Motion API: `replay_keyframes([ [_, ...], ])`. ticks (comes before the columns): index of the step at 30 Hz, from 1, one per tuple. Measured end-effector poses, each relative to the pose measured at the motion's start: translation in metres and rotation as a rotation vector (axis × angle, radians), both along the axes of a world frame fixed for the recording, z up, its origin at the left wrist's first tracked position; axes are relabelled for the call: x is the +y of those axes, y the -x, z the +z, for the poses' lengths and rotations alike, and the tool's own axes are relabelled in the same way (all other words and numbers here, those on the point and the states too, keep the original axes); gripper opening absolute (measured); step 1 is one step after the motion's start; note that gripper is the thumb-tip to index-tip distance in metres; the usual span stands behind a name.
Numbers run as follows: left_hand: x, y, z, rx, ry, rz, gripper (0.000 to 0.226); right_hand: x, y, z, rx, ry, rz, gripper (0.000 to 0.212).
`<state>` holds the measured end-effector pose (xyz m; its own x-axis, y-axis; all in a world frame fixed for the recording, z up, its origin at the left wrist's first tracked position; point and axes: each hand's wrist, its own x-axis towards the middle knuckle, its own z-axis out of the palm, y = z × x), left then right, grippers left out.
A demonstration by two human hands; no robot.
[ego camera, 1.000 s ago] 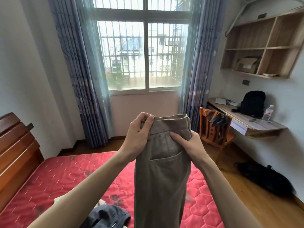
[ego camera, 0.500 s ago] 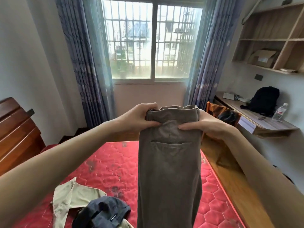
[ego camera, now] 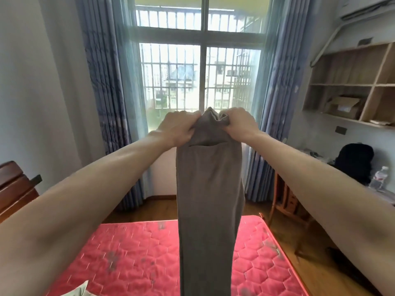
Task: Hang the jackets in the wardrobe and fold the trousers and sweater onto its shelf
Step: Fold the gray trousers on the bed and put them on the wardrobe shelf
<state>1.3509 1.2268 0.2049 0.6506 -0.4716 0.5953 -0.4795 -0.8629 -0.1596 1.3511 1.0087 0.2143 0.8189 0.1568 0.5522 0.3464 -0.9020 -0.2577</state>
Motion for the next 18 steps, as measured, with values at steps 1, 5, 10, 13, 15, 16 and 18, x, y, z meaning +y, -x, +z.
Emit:
replay_keyframes([
  [1, 0.001, 0.000, 0.010, -0.066, 0.015, 0.008, 0.008, 0.001, -0.001, 0.012, -0.062, 0.011, -0.001, 0.015],
  [5, 0.001, 0.011, 0.036, -0.281, 0.062, -0.004, 0.010, -0.004, 0.017, 0.039, -0.321, 0.001, 0.038, 0.023],
  [10, -0.012, 0.052, 0.011, -0.259, 0.046, -0.100, 0.015, -0.036, 0.061, 0.008, -0.322, 0.000, 0.110, 0.030],
  [13, -0.023, 0.078, -0.039, -0.126, 0.023, -0.156, 0.012, -0.055, 0.088, -0.050, -0.219, -0.011, 0.132, 0.031],
  [15, -0.032, 0.094, -0.090, 0.023, 0.009, -0.168, 0.007, -0.067, 0.108, -0.104, -0.132, -0.016, 0.150, 0.030],
  [16, -0.037, 0.102, -0.121, 0.096, 0.005, -0.153, 0.008, -0.073, 0.118, -0.136, -0.066, -0.018, 0.153, 0.031],
  [18, -0.046, 0.118, -0.194, 0.238, 0.011, -0.126, 0.015, -0.084, 0.139, -0.211, 0.075, 0.031, 0.131, 0.036],
])
